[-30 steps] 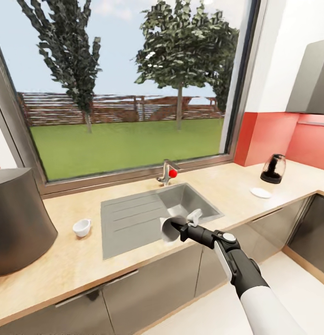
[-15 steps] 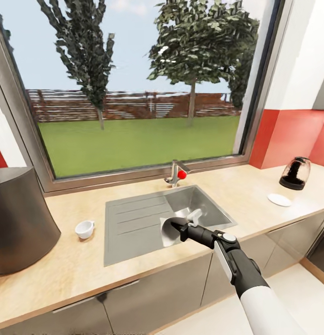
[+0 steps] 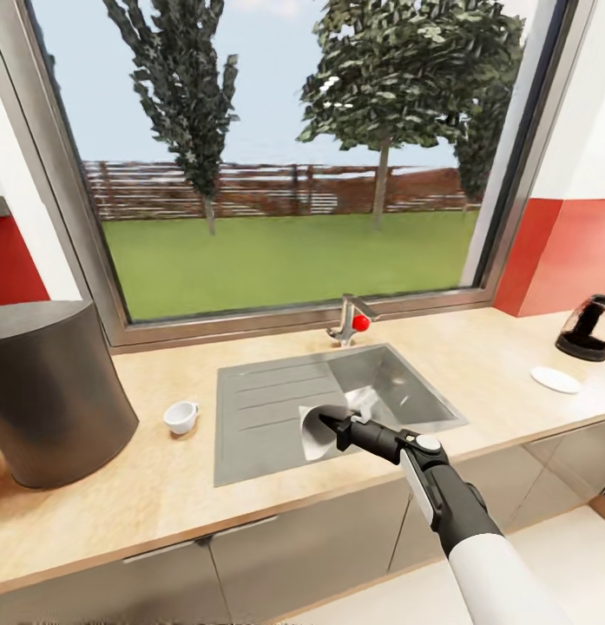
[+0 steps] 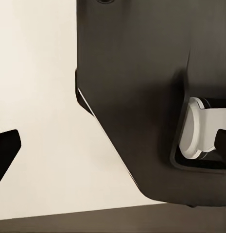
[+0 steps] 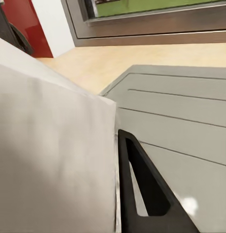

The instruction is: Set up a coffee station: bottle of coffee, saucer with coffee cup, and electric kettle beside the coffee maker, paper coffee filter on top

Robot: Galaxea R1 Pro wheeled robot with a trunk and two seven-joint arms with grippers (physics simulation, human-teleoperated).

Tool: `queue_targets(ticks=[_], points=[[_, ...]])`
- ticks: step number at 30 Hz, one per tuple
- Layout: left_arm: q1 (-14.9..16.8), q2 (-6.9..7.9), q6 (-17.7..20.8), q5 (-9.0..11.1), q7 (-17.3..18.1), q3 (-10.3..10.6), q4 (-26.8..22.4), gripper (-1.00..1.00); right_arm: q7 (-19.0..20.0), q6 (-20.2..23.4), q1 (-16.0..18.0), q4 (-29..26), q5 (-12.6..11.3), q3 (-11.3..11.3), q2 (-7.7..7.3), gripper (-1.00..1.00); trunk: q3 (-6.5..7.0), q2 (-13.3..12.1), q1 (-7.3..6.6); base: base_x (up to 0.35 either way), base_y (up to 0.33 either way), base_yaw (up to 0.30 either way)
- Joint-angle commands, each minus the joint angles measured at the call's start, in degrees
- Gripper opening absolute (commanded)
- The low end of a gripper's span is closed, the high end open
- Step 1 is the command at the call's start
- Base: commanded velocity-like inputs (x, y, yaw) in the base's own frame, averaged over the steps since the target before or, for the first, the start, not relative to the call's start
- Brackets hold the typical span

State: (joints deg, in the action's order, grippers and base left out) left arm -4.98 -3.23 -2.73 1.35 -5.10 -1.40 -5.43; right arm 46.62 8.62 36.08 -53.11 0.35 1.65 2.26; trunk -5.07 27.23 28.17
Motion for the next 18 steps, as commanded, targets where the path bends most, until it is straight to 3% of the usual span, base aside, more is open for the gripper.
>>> queue_targets(ticks=[1,11,18], points=[[-0.04,-0.02,-0.05,0.16,-0.13,-0.10,-0.11,1.00,0.23,0.52,0.04,-0.06,-0.08,-0.06,0.03,-1.00,0.00,-0.30,-0.19,0.000,0.000,0.167],[-0.03,-0.02,0.01,0.16,-0.09,-0.09,-0.11,1.00,0.23,0.52,0.04,-0.06,-0.08,-0.06,0.03,-1.00,1.47,-4.31,-2.39,0.000,0.000,0.110],[-0.04,-0.02,0.01,0.16,-0.09,-0.12,-0.11,1.00,0.23,0.52,0.04,-0.06,-0.08,-0.06,0.03,-1.00,1.70,-4.31,-2.39,0.000,0.000,0.140]])
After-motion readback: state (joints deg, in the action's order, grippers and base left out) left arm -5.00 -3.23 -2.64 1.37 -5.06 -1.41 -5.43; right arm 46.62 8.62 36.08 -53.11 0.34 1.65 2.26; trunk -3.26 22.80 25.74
